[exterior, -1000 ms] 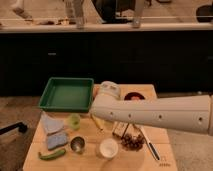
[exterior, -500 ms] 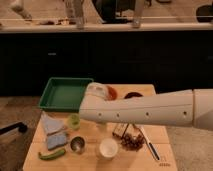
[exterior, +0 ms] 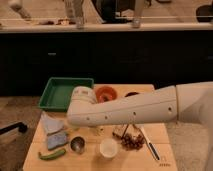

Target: Place sponge in tray

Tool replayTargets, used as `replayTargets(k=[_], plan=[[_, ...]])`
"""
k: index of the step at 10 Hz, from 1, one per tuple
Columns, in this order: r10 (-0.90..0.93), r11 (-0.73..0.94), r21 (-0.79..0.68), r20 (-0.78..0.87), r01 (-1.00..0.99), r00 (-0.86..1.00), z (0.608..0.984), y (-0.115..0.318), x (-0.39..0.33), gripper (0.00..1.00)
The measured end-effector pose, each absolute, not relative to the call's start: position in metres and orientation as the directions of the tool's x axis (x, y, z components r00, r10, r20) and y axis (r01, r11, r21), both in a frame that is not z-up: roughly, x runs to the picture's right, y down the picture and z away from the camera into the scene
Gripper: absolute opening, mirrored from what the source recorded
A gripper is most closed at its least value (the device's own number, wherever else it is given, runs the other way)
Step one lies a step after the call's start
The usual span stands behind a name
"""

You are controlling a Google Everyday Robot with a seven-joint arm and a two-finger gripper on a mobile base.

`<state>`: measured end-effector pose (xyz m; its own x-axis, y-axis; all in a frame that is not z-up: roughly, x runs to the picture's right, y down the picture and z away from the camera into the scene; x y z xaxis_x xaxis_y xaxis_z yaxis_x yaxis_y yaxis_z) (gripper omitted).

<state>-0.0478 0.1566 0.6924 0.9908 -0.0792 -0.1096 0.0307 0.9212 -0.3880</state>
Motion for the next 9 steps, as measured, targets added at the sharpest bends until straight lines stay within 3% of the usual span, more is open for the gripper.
replayTargets(k=[9], plan=[[-0.124,0.930,-0.361,-0.122,0.073,0.985,0.689,0.161,-0.075,0.80]])
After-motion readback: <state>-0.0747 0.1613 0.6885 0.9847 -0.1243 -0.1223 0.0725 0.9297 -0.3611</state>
